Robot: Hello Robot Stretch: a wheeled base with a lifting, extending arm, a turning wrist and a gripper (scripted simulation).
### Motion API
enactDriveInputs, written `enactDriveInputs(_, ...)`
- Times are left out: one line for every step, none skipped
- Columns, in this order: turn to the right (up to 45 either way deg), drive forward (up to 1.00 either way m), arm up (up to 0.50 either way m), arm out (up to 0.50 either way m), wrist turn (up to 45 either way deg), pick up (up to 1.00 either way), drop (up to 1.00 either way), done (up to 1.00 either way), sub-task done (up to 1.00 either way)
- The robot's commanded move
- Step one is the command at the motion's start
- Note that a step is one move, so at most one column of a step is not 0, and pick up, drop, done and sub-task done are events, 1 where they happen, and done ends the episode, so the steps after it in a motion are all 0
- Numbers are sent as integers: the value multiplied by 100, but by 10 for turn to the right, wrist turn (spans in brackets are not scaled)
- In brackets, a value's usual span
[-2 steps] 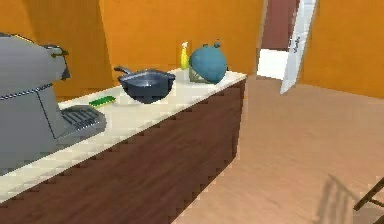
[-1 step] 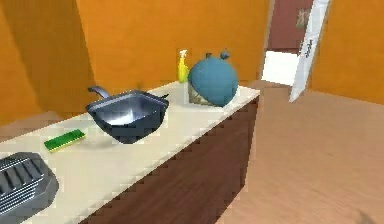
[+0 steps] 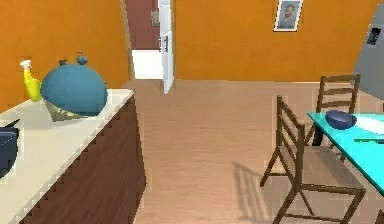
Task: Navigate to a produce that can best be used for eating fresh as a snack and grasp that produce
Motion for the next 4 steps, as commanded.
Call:
enactDriveInputs(0,100,0,0,0,0,0,0,0)
enactDriveInputs(60,0,0,0,0,0,0,0,0)
enactDriveInputs(0,50,0,0,0,0,0,0,0)
enactDriveInputs(450,0,0,0,0,0,0,0,0)
